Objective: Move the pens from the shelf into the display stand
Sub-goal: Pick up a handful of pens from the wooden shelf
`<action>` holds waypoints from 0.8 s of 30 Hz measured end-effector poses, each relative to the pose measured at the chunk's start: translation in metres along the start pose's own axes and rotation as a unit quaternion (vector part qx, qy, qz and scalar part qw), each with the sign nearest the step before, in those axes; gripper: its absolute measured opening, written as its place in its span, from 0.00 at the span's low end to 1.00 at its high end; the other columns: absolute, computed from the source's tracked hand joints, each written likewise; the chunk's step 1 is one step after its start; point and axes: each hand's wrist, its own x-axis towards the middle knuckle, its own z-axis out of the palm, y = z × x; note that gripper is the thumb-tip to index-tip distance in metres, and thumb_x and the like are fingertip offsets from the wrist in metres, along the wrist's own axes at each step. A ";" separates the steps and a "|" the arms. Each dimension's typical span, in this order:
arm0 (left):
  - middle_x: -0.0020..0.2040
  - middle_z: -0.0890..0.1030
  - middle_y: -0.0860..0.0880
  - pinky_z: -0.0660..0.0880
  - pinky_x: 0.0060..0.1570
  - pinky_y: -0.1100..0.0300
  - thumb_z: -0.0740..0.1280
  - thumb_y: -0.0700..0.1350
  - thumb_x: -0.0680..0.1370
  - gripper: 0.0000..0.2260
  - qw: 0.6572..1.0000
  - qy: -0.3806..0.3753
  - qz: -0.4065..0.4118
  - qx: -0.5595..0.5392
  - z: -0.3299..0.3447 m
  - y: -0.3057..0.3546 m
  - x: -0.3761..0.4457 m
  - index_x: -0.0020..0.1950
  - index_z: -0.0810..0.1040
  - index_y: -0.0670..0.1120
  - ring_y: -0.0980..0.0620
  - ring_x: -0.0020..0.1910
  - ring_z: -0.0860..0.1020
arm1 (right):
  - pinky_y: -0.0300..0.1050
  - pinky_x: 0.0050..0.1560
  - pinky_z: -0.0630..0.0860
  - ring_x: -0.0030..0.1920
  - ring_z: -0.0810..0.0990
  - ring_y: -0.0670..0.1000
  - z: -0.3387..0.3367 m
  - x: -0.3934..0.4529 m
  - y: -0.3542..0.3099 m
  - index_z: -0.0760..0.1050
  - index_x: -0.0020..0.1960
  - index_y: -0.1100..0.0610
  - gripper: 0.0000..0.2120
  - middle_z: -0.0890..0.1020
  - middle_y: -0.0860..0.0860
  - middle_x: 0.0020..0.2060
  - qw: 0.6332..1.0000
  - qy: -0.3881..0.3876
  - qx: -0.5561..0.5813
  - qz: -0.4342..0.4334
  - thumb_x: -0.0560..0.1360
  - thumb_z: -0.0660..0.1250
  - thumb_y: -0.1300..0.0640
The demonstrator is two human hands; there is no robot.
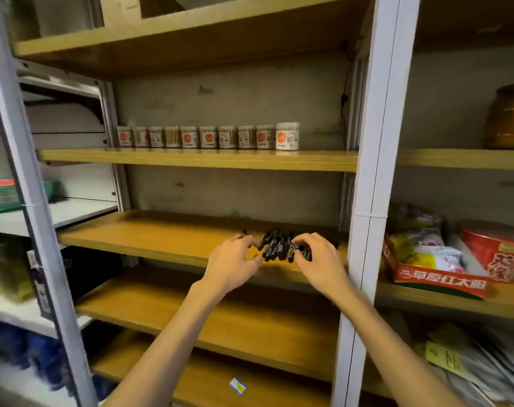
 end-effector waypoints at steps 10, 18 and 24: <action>0.66 0.77 0.47 0.78 0.56 0.51 0.64 0.57 0.80 0.17 0.998 -0.017 -0.053 -0.006 0.048 -0.040 0.066 0.67 0.77 0.55 0.45 0.57 0.80 | 0.35 0.56 0.65 0.60 0.70 0.42 0.031 0.043 0.027 0.77 0.61 0.47 0.10 0.77 0.43 0.59 0.999 -0.003 0.027 0.024 0.81 0.66 0.56; 0.73 0.71 0.43 0.63 0.71 0.41 0.55 0.65 0.81 0.26 0.993 -0.075 -0.080 0.042 0.081 -0.052 0.113 0.76 0.69 0.55 0.41 0.74 0.65 | 0.47 0.64 0.71 0.63 0.72 0.46 0.040 0.057 0.043 0.77 0.60 0.45 0.10 0.77 0.43 0.58 0.997 0.029 -0.005 0.066 0.80 0.67 0.55; 0.70 0.74 0.43 0.67 0.69 0.42 0.57 0.66 0.80 0.27 0.991 -0.086 -0.080 0.065 0.096 -0.049 0.146 0.67 0.78 0.49 0.40 0.72 0.67 | 0.48 0.65 0.70 0.62 0.73 0.47 0.050 0.061 0.046 0.78 0.59 0.46 0.09 0.78 0.43 0.57 0.995 0.056 -0.028 0.076 0.80 0.66 0.54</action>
